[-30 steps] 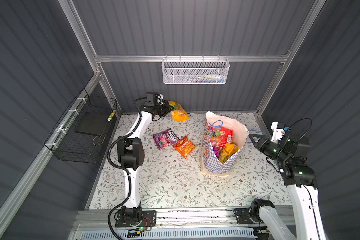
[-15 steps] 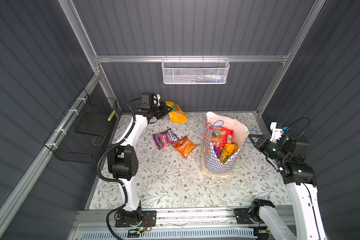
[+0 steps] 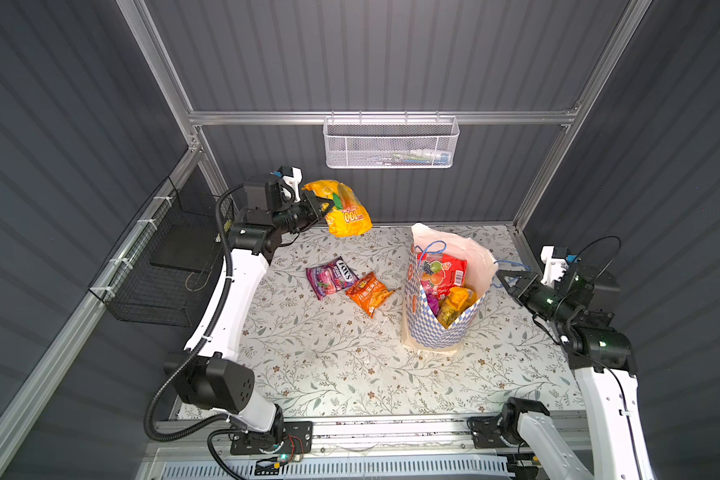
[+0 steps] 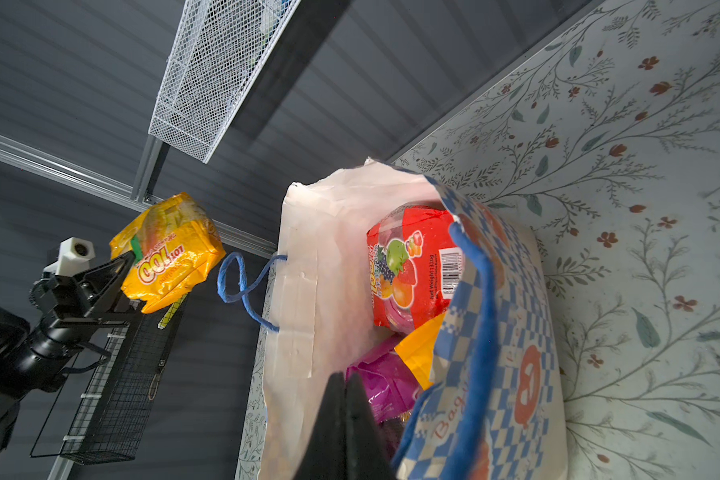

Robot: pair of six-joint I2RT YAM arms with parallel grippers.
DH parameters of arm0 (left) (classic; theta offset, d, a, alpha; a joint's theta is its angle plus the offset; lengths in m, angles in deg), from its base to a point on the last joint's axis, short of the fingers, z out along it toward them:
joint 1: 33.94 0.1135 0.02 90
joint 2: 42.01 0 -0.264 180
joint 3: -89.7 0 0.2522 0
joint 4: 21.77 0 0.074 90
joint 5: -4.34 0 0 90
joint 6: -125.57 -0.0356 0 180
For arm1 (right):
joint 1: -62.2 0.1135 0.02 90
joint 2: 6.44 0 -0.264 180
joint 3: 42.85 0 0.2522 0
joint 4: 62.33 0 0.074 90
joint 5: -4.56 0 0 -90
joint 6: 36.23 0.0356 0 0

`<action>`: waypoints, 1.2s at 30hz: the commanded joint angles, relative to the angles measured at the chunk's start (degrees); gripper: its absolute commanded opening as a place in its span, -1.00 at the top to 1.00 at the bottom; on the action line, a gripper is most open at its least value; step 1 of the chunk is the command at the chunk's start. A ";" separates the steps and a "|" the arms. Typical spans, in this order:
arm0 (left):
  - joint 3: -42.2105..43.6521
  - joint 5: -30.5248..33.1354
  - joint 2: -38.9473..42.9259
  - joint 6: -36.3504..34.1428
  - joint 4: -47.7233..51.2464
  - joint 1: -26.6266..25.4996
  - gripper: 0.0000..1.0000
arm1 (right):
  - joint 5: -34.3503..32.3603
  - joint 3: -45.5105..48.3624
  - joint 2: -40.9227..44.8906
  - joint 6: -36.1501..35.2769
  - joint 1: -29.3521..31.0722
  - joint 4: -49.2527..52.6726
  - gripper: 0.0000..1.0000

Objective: Place the snacks into the paper bag
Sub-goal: 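Lift the second yellow mango bag upward with the left gripper, then carry the yellow mango bag with the left gripper over the paper bag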

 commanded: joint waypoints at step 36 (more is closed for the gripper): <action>-26.08 15.89 -14.48 -19.42 10.74 -42.25 1.00 | 5.43 -9.00 -3.37 -2.11 0.01 5.70 1.00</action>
